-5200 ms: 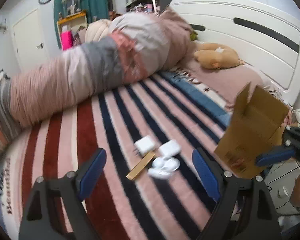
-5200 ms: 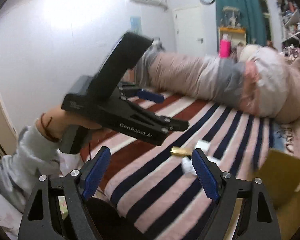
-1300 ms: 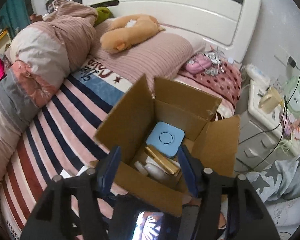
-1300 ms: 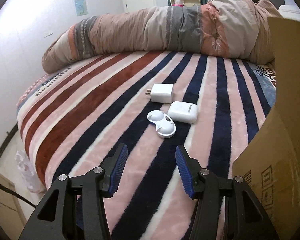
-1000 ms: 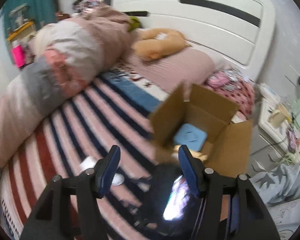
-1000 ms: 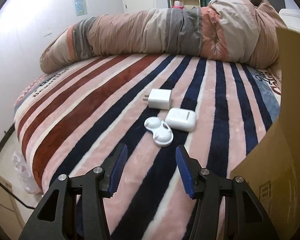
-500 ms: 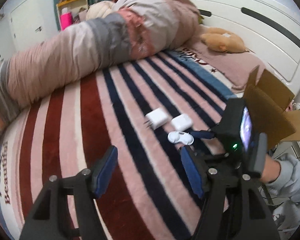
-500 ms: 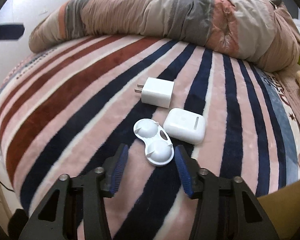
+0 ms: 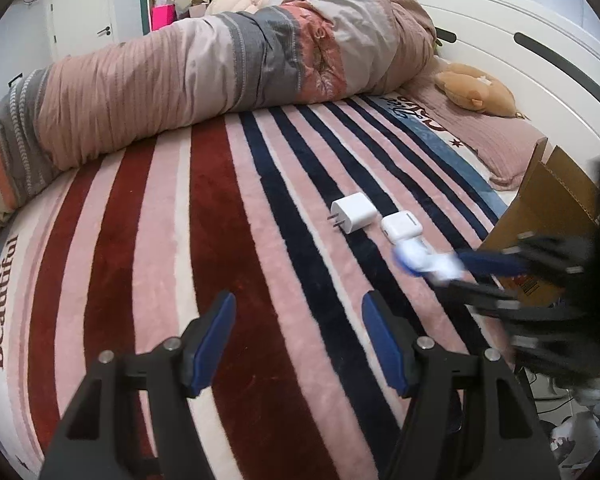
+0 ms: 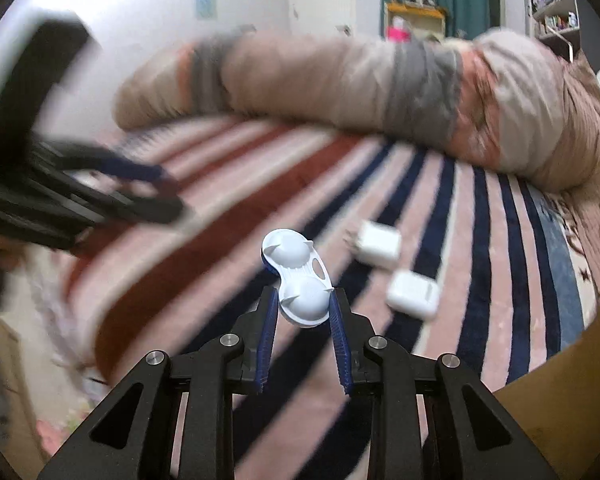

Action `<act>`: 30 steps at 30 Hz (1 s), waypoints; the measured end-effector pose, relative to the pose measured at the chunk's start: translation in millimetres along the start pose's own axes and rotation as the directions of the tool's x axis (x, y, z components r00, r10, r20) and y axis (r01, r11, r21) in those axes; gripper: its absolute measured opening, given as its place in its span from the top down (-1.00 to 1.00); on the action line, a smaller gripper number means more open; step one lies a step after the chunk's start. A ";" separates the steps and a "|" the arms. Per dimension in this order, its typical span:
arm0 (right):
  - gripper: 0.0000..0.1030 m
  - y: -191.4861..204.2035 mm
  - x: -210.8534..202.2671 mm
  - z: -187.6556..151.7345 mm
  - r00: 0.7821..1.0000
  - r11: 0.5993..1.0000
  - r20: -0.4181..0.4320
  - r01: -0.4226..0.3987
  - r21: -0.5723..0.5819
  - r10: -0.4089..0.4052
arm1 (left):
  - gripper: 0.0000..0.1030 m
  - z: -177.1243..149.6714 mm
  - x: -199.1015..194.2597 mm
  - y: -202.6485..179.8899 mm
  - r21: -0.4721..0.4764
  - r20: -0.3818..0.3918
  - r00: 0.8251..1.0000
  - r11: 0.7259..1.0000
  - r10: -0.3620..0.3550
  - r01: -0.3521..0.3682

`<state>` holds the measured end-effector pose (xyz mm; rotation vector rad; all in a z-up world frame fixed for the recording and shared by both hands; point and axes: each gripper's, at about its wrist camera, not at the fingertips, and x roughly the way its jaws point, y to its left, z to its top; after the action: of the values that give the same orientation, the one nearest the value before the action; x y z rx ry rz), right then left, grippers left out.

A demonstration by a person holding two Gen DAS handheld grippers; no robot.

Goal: Organize rigid objects
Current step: 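Place the earbud holder in the box with the right tool while the left tool grasps the earbud case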

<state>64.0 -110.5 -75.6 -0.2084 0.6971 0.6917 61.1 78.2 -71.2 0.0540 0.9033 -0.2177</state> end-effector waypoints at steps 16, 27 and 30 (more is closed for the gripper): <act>0.57 -108.2 -186.2 0.3 0.944 0.946 0.092 0.308 0.105 -0.317 | -0.21 39.5 58.0 -68.4 0.075 -0.032 0.996 0.993 -0.087 0.089; 0.55 -156.5 -140.7 -20.2 0.957 0.965 -0.155 0.256 0.063 -0.244 | -0.21 66.8 163.7 -120.8 0.027 -0.135 0.987 0.995 -0.090 0.094; 0.37 -157.7 -124.1 -19.5 0.953 0.974 -0.215 0.223 0.033 -0.211 | -0.21 68.8 177.3 -122.2 -0.011 -0.136 0.987 0.996 -0.084 0.084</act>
<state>86.9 -302.0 -16.8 -0.3047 0.8809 0.4412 194.7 -79.8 -162.1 0.0264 1.0435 -0.2930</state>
